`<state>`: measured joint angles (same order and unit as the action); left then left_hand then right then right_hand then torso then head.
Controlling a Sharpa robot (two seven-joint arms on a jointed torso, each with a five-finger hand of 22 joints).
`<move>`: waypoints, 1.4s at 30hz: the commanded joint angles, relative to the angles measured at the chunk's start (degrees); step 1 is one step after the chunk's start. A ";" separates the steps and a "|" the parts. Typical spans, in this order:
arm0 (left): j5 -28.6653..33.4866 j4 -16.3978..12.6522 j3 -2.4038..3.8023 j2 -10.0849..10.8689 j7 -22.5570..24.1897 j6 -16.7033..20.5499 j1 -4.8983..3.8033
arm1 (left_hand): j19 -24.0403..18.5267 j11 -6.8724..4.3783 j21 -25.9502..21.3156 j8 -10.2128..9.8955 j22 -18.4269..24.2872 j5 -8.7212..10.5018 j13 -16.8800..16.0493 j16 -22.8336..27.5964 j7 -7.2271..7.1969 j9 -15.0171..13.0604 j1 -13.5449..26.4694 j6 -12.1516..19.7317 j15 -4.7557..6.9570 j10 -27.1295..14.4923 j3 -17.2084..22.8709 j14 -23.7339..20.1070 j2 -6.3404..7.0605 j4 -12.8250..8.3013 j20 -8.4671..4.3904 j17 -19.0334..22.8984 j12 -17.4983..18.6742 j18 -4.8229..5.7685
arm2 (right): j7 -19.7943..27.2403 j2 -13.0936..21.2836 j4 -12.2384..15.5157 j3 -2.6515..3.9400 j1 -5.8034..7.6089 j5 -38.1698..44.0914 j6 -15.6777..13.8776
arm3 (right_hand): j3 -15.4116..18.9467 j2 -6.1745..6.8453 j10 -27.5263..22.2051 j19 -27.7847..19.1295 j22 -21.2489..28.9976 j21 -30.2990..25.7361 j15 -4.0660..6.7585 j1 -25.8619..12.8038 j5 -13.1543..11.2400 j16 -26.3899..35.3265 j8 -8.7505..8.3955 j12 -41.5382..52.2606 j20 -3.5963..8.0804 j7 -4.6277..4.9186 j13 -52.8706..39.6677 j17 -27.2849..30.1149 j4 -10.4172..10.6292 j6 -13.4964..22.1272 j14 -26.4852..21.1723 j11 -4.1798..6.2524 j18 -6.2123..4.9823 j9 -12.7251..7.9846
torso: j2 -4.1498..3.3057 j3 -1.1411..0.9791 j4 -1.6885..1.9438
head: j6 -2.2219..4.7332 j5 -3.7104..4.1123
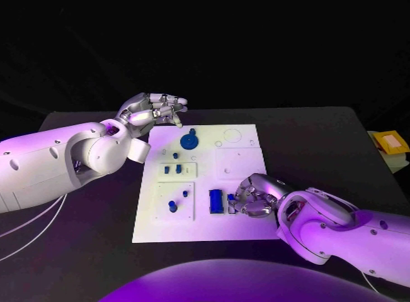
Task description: Assemble the parts on the task board
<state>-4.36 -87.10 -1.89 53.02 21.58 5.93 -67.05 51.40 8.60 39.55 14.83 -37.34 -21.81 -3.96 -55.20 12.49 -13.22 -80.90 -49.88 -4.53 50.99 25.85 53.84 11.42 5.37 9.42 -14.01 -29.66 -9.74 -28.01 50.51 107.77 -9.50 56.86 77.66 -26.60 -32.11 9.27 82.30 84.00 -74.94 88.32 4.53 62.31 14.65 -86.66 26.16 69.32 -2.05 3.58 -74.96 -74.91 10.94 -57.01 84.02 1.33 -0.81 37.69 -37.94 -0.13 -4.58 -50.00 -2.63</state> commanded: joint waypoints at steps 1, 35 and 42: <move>-0.12 -0.18 0.03 -0.06 0.23 -0.77 -0.06 | -0.01 0.17 -0.25 -0.24 0.04 -0.11 -0.01 -0.27 0.18 0.07 -0.03 -0.03 -0.05 -0.38 0.27 -0.38 -0.62 -0.15 0.25 0.10 -0.19 -0.68 | -0.28 -0.04 -0.01 0.01 -0.06 0.58 1.62 | 1.26 0.21 0.32 5.42 -14.64 0.36 0.25 -1.24 -0.70 -0.28 0.16 0.39 0.49 -0.71 -0.70 -9.92 0.78 -1.28 4.88 -0.01 0.49 -0.09 | 0.00 -0.03 0.00 | 0.00 -0.07; -0.13 -0.07 0.03 -0.02 0.13 -0.67 -0.06 | 0.01 0.17 -0.25 -0.24 0.03 -0.12 0.00 -0.28 0.18 0.07 -0.02 -0.03 -0.06 -0.40 0.31 -0.40 -0.66 -0.16 0.25 0.12 -0.19 -0.68 | 0.87 0.90 0.52 0.01 -0.07 2.38 -0.08 | 10.41 0.40 0.50 5.49 -14.69 0.53 0.33 -3.60 -2.39 -0.34 -0.18 0.46 0.57 -0.84 -1.18 -10.07 5.49 -1.77 4.89 0.08 0.54 -0.42 | 0.03 -0.03 -0.08 | 0.00 0.03; -0.13 -0.08 0.03 0.11 0.14 -0.65 -0.06 | 0.01 0.17 -0.25 -0.24 0.03 -0.12 0.00 -0.28 0.18 0.07 -0.02 -0.03 -0.06 -0.40 0.31 -0.40 -0.66 -0.16 0.25 0.12 -0.19 -0.68 | 3.23 3.06 1.88 0.00 -0.05 1.81 1.30 | 12.18 1.57 0.37 5.43 -14.65 0.41 0.29 -1.01 -3.64 -0.28 -0.30 0.20 0.55 -0.76 -1.13 -9.99 5.30 -1.56 4.87 0.01 0.51 -0.47 | 0.03 -0.02 -0.05 | 0.00 -0.16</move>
<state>-4.37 -87.06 -1.89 53.18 21.40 5.94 -67.05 51.40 8.60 39.56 14.83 -37.35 -21.81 -3.96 -55.20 12.49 -13.22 -80.90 -49.88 -4.53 50.99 25.85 53.84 11.42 5.37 9.42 -13.97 -29.66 -9.74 -27.01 53.42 109.31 -9.49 56.85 79.19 -26.38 -20.16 10.81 82.50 84.00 -74.91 88.79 4.52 60.87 11.25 -86.87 26.07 69.72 -2.05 2.67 -74.93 -74.91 16.29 -58.75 84.02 1.53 -0.82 37.28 -37.90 -0.15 -4.64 -50.00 -2.71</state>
